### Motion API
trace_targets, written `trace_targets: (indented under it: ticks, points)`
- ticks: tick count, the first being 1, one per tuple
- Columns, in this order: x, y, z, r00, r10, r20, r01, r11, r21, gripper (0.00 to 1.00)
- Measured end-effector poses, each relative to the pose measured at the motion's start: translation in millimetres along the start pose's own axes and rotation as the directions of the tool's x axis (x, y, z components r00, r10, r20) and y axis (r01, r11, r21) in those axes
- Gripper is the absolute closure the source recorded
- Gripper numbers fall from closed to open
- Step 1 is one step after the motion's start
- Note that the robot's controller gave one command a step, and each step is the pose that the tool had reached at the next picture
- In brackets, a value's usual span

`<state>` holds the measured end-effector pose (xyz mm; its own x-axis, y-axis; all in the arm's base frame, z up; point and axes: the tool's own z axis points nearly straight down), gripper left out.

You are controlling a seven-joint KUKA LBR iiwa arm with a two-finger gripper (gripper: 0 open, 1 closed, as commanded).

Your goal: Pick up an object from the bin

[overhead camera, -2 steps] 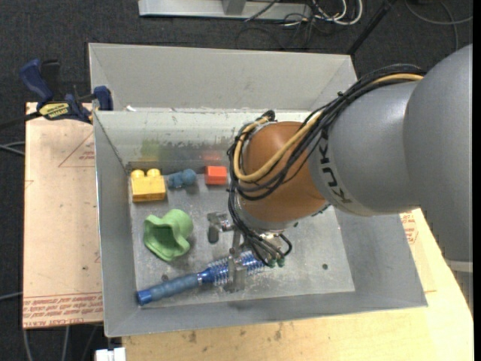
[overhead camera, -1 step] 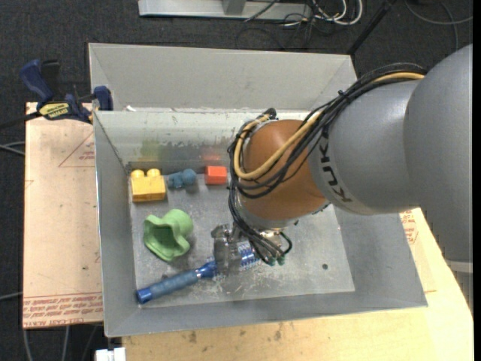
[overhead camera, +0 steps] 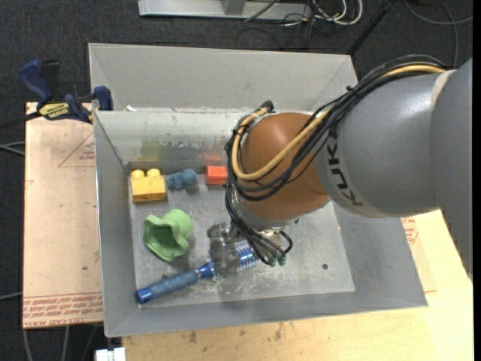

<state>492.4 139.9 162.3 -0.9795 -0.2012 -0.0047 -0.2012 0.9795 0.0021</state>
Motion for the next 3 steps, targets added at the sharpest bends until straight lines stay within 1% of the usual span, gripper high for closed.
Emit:
trace_targets:
  ticks: [1, 2, 3]
  points:
    - [5.5, 10.0, -12.6, 1.000, -0.008, -0.002, 0.008, 1.000, 0.000, 1.00]
    - [4.1, 15.5, -56.0, 1.000, 0.004, 0.002, -0.004, 1.000, 0.000, 1.00]
    - [4.8, 15.0, -53.4, 1.000, 0.006, -0.002, -0.006, 1.000, 0.001, 0.00]
